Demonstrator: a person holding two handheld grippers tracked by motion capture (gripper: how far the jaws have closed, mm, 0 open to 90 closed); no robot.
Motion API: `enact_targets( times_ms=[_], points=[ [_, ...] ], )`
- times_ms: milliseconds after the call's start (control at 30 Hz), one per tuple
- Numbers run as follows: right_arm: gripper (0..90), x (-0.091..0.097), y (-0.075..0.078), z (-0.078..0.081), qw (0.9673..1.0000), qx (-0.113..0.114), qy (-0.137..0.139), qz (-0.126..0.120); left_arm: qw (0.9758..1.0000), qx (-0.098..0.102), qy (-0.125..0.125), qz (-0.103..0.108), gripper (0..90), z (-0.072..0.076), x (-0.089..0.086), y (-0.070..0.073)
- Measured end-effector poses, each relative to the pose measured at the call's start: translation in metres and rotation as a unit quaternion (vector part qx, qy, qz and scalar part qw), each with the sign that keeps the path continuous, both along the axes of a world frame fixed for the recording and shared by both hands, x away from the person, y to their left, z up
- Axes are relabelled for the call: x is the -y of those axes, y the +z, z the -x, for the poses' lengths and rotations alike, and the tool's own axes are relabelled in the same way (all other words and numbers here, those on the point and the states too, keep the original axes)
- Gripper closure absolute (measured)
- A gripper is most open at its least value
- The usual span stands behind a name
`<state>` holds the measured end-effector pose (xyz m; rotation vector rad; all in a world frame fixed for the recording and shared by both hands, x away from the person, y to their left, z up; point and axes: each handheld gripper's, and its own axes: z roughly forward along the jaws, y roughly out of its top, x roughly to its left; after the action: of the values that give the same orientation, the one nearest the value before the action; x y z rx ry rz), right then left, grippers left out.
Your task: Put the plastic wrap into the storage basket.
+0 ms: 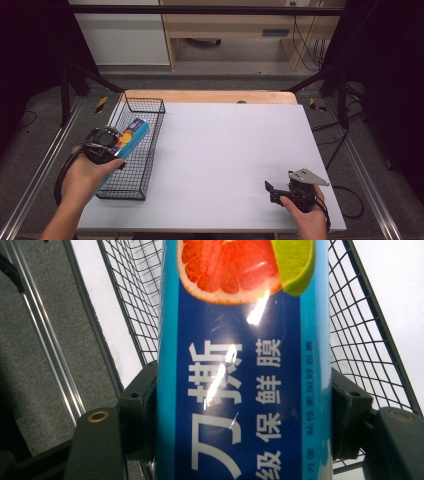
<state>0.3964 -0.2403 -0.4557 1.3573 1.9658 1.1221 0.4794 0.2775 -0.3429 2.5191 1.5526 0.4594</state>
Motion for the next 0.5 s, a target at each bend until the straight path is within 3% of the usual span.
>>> enact_targets(
  times_ms=[500],
  points=[
    [8.9,-0.0005,0.0002,-0.0002,1.0000,0.000,0.001,-0.001,0.9999,-0.011,0.010,-0.005,31.9,-0.0085,0.0035,-0.0038]
  ],
)
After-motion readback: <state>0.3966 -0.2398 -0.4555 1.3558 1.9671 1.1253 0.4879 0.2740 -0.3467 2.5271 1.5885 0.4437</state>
